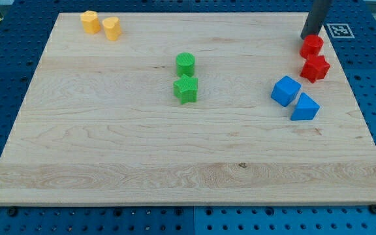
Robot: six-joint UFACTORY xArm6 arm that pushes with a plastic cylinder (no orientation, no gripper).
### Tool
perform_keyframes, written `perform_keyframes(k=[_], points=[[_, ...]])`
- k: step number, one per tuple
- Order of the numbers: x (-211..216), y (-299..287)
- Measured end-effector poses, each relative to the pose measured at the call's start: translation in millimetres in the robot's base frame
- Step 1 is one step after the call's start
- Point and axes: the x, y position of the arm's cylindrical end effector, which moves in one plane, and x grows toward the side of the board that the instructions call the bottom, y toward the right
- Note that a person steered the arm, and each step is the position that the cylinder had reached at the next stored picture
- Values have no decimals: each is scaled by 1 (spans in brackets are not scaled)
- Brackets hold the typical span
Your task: Point your arm at green circle
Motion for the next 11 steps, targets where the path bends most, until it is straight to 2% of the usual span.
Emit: perform_keyframes(k=[2, 3, 4, 9, 11], points=[[44, 0], [43, -12], [52, -80], [46, -87], [46, -115]])
